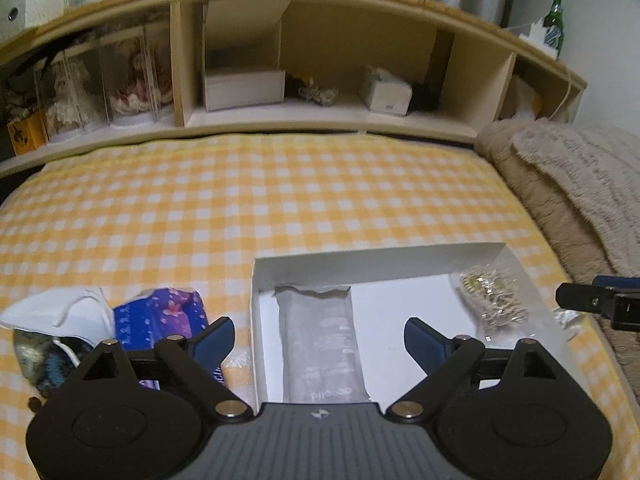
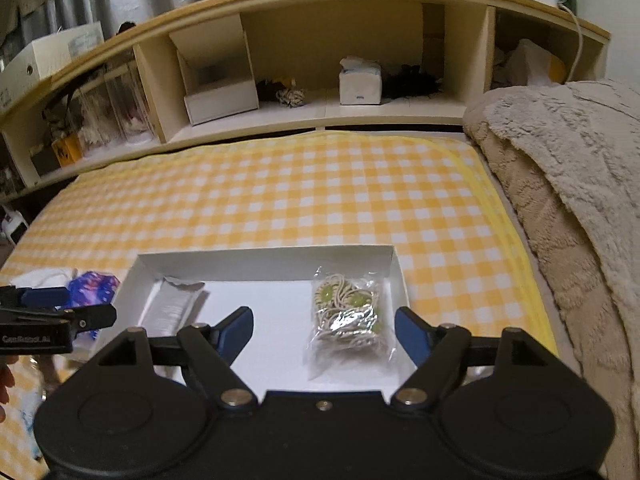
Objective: Organize soft objects
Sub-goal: 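Withdraw both tools and move toward the remaining items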
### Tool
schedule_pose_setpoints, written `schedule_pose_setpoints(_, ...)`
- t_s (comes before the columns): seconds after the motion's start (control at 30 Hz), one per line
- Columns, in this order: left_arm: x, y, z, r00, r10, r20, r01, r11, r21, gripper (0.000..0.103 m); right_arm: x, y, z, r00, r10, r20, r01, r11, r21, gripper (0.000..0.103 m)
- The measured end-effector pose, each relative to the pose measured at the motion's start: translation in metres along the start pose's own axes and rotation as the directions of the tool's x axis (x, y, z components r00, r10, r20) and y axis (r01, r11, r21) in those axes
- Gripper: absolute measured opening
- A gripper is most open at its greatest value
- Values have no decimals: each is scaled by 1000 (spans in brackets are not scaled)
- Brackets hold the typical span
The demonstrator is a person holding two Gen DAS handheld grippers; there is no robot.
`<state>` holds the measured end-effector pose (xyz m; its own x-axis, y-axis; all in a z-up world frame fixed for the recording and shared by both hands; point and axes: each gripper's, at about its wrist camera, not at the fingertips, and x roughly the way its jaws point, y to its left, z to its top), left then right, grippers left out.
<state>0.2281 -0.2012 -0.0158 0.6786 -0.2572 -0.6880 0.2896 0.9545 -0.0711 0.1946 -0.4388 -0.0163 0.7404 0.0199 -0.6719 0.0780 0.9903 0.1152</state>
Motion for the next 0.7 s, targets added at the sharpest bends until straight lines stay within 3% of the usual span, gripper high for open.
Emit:
schedule_pose_setpoints(0.4,-84,13,-5,996,-36,77,33,999,32,103,-83,35,-7,996,-4,86,4,1000,-7,91)
schedule_pose_setpoints(0.7,-129,31,-25,992,-59,110,55,998,34,103,-125,74,-27,989,-25,146,29,999,-27,103)
